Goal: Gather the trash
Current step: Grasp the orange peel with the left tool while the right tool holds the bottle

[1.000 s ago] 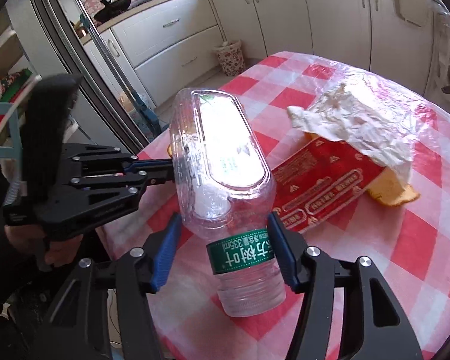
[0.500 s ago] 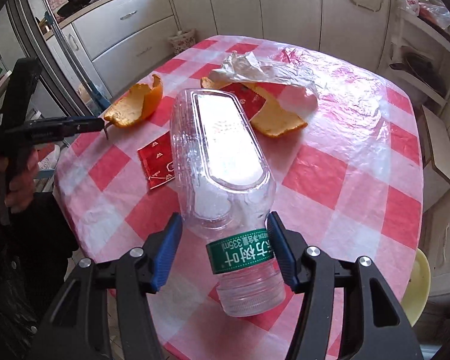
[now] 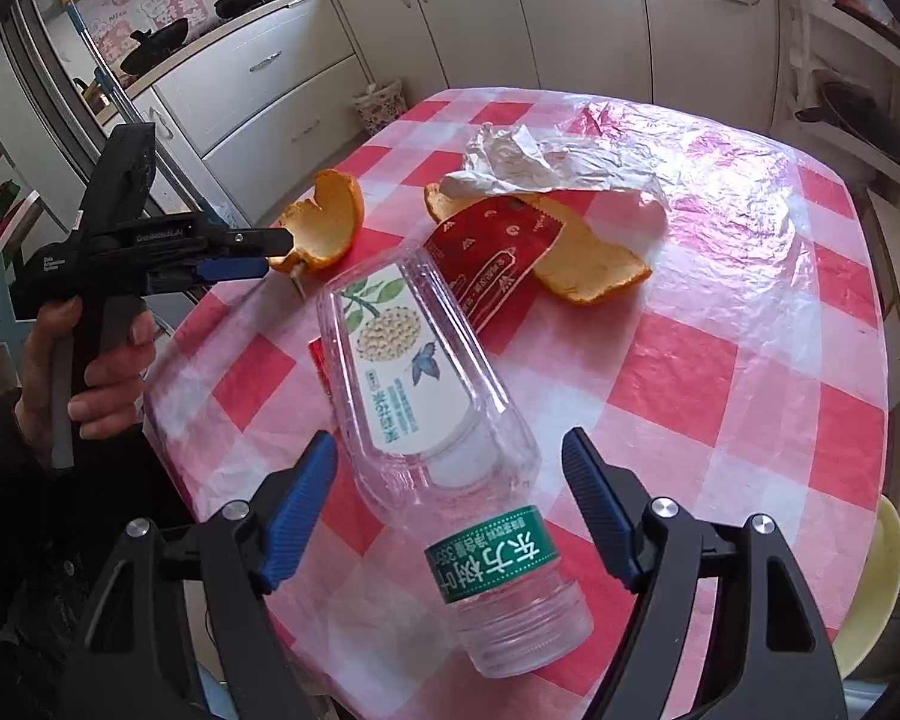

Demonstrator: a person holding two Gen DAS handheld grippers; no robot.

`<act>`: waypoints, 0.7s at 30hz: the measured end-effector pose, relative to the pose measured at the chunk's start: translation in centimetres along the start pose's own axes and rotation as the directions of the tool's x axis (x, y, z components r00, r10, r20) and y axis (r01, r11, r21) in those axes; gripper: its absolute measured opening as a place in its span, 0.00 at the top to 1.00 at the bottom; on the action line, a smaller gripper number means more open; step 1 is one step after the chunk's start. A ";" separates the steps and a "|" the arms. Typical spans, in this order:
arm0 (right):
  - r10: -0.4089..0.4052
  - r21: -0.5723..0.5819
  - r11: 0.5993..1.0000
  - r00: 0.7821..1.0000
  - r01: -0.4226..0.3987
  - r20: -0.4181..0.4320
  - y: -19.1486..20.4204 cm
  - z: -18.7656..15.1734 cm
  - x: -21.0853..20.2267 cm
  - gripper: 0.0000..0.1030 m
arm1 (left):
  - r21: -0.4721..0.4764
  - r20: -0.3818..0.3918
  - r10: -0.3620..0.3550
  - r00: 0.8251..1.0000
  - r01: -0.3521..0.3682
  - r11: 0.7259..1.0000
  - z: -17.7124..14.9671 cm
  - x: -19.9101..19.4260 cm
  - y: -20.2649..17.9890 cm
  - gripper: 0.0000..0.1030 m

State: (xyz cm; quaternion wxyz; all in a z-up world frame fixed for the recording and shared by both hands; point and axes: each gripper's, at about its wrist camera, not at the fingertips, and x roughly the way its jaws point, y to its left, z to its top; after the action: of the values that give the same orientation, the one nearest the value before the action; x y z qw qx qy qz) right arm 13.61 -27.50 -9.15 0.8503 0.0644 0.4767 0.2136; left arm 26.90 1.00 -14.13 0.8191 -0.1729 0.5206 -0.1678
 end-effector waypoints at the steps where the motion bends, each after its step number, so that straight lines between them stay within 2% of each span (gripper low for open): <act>1: -0.002 -0.008 1.000 1.000 0.002 0.003 0.5 -0.2 -0.1 0.28 | -0.014 -0.004 -0.007 1.000 0.007 1.000 0.1 0.2 0.2 0.35; 7: -0.021 -0.039 0.999 1.000 0.021 -0.001 1.5 0.4 0.8 0.28 | -0.090 0.008 -0.005 1.000 0.005 0.996 0.9 0.8 0.4 0.33; 10: -0.022 -0.033 0.999 1.000 0.022 -0.003 1.5 0.4 1.0 0.28 | -0.117 0.034 0.047 0.998 -0.043 0.992 1.3 1.1 0.1 0.33; 11: -0.027 -0.034 0.999 1.000 0.026 -0.009 1.5 0.4 1.2 0.28 | -0.114 0.038 0.068 0.997 -0.064 0.991 1.4 1.2 0.0 0.36; 13: -0.037 -0.037 0.999 0.999 0.036 -0.020 1.5 0.3 1.5 0.31 | -0.087 0.036 0.106 0.994 -0.103 0.991 1.5 1.7 -0.7 0.57; 14: -0.041 -0.038 0.998 0.999 0.041 -0.021 1.6 0.3 1.6 0.32 | -0.070 0.023 0.109 0.994 -0.107 0.992 1.5 2.1 -1.0 0.76; 15: -0.045 -0.039 0.998 0.999 0.044 -0.019 1.6 0.3 1.6 0.33 | -0.050 0.015 0.124 0.992 -0.123 0.991 1.4 2.5 -1.3 0.86; 17: -0.038 -0.043 0.998 0.999 0.038 -0.016 1.7 0.3 1.4 0.35 | -0.028 0.016 0.118 0.993 -0.117 0.993 1.2 2.6 -1.8 0.91; 21: -0.029 -0.055 0.998 1.000 0.030 0.004 2.1 0.2 0.6 0.36 | 0.001 0.029 0.119 0.992 -0.119 0.993 0.3 1.4 -2.3 0.94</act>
State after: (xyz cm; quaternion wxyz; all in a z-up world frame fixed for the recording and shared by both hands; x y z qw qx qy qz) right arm 13.44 -25.38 -8.82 0.8556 0.0344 0.4701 0.2138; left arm 27.52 -1.60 -14.03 0.8354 -0.1430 0.5177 -0.1168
